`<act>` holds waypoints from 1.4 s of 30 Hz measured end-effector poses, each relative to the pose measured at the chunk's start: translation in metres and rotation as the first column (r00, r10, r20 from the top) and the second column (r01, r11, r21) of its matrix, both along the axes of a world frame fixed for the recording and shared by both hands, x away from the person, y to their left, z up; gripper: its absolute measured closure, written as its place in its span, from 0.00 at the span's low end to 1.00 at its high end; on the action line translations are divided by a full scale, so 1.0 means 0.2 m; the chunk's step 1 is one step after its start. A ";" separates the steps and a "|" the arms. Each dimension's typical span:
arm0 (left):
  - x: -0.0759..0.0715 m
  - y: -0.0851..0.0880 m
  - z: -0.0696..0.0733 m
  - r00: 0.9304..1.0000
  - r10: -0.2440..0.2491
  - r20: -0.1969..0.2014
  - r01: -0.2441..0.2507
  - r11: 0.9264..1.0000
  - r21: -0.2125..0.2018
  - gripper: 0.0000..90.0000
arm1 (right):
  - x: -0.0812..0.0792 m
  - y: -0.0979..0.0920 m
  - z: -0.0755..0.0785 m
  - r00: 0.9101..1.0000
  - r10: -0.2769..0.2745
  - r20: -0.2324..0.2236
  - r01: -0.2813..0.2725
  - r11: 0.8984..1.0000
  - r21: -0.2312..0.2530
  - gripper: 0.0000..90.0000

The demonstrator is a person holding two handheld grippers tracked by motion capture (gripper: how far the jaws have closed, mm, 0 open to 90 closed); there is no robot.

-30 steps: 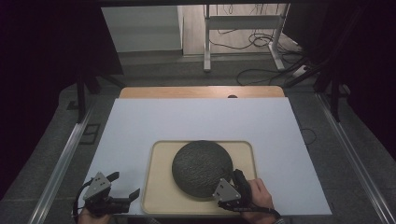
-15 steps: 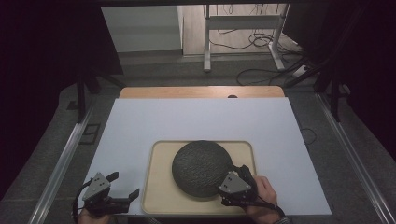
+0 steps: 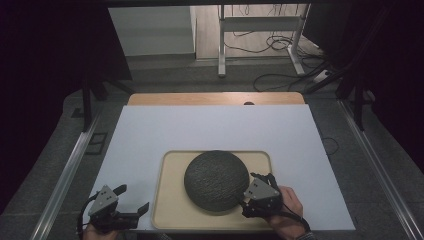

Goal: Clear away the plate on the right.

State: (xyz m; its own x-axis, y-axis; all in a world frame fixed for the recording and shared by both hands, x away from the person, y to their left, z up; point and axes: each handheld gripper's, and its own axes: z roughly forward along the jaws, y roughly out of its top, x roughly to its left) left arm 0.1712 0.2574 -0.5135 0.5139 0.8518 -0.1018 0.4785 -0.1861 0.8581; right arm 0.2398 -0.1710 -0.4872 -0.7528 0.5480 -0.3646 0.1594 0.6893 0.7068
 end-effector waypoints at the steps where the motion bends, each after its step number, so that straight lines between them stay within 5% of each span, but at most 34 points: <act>1: 0.00 0.00 0.00 1.000 0.000 0.000 0.000 1.000 -0.001 0.00 | 0.00 -0.01 0.00 1.000 -0.004 -0.004 0.004 1.000 0.003 0.17; 42: 0.00 0.01 0.00 1.000 0.014 0.004 -0.014 1.000 -0.011 0.00 | 0.04 -0.22 0.02 0.989 -0.131 -0.061 0.136 0.986 0.091 0.05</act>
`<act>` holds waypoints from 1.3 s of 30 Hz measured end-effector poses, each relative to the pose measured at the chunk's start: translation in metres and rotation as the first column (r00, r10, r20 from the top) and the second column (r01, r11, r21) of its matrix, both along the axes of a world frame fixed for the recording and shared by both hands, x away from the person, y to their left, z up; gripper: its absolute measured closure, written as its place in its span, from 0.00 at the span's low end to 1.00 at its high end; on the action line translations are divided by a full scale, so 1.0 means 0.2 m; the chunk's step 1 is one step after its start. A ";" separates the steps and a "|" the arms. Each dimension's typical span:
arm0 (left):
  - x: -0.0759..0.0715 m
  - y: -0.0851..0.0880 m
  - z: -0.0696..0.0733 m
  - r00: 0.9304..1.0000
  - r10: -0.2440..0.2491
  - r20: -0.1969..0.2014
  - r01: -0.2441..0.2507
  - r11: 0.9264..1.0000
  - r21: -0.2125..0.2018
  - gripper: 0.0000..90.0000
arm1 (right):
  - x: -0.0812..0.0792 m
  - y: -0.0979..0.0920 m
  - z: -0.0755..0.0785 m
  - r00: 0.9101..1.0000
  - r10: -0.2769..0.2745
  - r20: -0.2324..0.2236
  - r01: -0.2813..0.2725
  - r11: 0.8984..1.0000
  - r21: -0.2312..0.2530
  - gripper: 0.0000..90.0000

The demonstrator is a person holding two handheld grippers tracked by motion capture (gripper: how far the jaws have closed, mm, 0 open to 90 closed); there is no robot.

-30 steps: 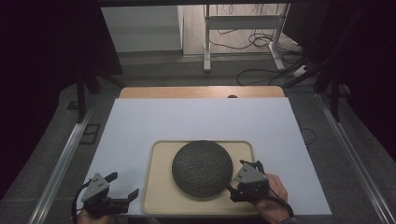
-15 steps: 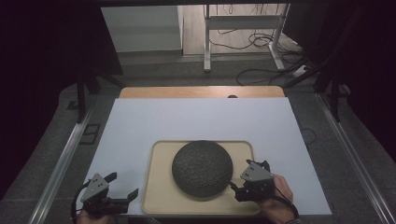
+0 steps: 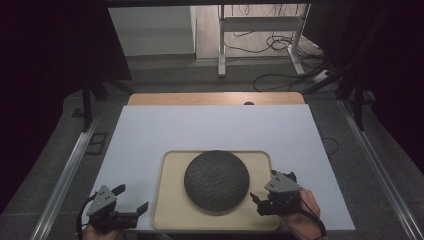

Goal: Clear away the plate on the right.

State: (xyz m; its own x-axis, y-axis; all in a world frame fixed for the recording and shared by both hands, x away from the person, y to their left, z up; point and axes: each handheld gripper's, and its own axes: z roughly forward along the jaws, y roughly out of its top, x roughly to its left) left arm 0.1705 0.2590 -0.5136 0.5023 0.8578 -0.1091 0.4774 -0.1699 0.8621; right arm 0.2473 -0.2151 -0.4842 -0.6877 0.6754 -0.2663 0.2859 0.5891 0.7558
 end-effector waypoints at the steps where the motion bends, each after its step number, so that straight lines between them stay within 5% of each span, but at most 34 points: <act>1: 0.00 0.00 0.00 1.000 0.000 0.000 0.000 1.000 0.000 0.00 | 0.00 -0.01 0.00 1.000 -0.007 -0.001 0.007 1.000 0.003 0.05; 39: 0.00 0.00 0.00 1.000 0.003 -0.002 -0.003 1.000 0.000 0.00 | -0.03 -0.17 0.00 0.998 -0.063 -0.001 0.063 0.997 0.040 0.00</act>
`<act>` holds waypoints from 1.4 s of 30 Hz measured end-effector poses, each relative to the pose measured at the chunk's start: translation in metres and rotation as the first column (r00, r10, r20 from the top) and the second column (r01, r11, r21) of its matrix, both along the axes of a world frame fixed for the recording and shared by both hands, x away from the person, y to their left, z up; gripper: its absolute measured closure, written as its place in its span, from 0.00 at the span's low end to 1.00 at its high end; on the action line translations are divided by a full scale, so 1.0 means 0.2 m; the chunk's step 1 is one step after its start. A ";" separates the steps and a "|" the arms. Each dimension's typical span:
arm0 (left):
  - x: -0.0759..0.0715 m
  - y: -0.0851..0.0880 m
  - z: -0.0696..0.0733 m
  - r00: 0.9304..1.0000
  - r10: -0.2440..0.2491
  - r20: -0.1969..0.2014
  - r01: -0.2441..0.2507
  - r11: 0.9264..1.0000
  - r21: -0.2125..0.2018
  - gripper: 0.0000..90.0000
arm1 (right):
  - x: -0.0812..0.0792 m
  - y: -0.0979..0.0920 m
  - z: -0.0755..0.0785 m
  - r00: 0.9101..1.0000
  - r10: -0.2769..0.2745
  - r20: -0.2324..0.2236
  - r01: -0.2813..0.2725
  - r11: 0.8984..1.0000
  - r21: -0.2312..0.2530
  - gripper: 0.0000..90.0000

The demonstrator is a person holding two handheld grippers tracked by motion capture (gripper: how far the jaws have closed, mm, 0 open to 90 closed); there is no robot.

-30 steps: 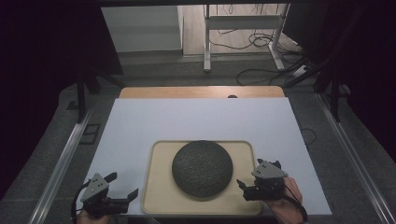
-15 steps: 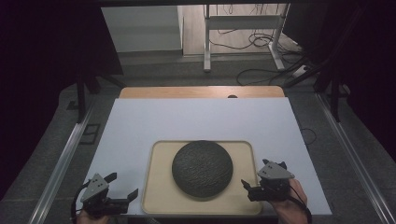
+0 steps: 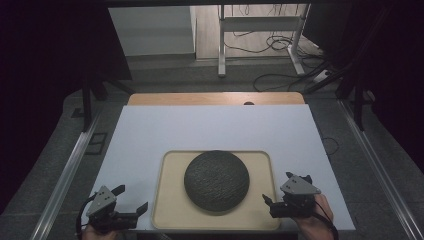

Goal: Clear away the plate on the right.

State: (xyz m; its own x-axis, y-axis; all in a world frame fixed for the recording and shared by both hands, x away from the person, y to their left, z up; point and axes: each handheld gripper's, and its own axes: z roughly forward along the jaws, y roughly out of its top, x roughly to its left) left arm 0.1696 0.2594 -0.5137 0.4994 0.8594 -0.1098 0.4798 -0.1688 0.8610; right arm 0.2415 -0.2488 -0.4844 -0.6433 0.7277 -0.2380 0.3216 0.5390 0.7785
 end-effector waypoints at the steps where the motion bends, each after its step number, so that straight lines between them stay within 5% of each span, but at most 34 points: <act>1: 0.00 0.00 0.00 1.000 0.001 0.000 -0.001 1.000 -0.001 0.00 | 0.00 -0.01 0.00 1.000 0.000 0.001 0.000 1.000 0.004 0.00; 13: 0.00 0.00 0.00 1.000 0.002 -0.004 -0.002 1.000 -0.002 0.00 | -0.02 -0.08 0.02 0.999 -0.033 -0.010 0.033 0.997 0.064 0.00; 42: 0.00 0.00 0.00 1.000 0.007 -0.005 -0.007 1.000 -0.003 0.00 | -0.08 -0.22 0.02 0.992 -0.125 0.007 0.124 0.990 0.071 0.00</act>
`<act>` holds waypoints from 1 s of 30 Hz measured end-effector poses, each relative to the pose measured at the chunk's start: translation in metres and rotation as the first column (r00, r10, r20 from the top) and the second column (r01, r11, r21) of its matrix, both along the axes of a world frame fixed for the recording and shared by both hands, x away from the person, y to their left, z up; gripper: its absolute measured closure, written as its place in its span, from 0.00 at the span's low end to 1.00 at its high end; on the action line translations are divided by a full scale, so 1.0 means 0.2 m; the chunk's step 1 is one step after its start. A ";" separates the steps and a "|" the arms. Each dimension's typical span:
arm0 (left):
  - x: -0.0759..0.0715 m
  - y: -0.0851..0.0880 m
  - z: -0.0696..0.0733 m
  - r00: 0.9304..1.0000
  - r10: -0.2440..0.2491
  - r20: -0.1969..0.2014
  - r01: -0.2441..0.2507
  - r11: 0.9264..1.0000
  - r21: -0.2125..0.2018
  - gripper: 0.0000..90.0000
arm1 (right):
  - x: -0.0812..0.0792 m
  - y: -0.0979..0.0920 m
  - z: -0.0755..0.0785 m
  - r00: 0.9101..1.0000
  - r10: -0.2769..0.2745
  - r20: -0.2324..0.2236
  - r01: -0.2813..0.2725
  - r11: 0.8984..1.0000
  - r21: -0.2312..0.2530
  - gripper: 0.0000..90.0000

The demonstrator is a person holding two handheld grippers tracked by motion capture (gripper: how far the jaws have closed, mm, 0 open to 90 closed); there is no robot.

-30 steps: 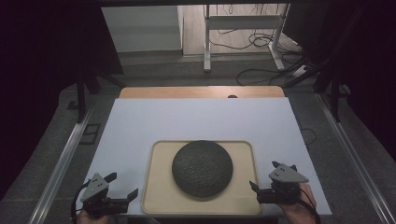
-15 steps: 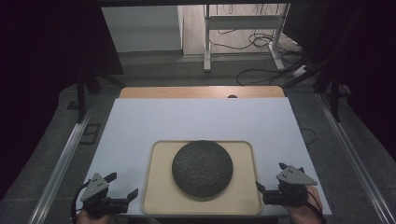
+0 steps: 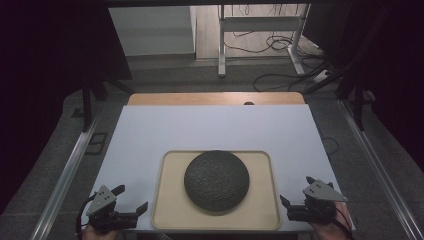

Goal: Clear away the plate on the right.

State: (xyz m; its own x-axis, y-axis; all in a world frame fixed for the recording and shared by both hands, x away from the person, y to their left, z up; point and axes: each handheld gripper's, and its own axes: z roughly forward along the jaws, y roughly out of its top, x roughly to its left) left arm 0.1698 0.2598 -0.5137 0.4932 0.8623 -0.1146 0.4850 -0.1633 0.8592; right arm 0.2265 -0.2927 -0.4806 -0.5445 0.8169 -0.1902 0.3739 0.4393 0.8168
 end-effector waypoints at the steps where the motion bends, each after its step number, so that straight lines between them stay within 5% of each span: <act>1: 0.00 0.00 0.00 1.000 0.001 0.001 -0.001 1.000 0.000 0.00 | 0.00 -0.01 0.00 1.000 -0.003 -0.001 0.003 1.000 0.002 0.00; 21: 0.00 0.00 0.00 1.000 0.005 0.007 -0.005 1.000 0.000 0.00 | -0.05 -0.11 -0.03 0.998 -0.058 0.006 0.058 0.998 0.006 0.00; 30: 0.00 0.00 0.00 1.000 0.003 0.007 -0.003 1.000 0.000 0.00 | -0.05 -0.15 -0.06 0.996 -0.078 -0.033 0.079 0.997 0.021 0.00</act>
State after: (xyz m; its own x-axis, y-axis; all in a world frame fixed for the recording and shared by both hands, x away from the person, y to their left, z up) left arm 0.1692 0.2603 -0.5137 0.4913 0.8638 -0.1112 0.4797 -0.1618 0.8624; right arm 0.2167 -0.3228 -0.4932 -0.4838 0.8613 -0.1552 0.4329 0.3897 0.8129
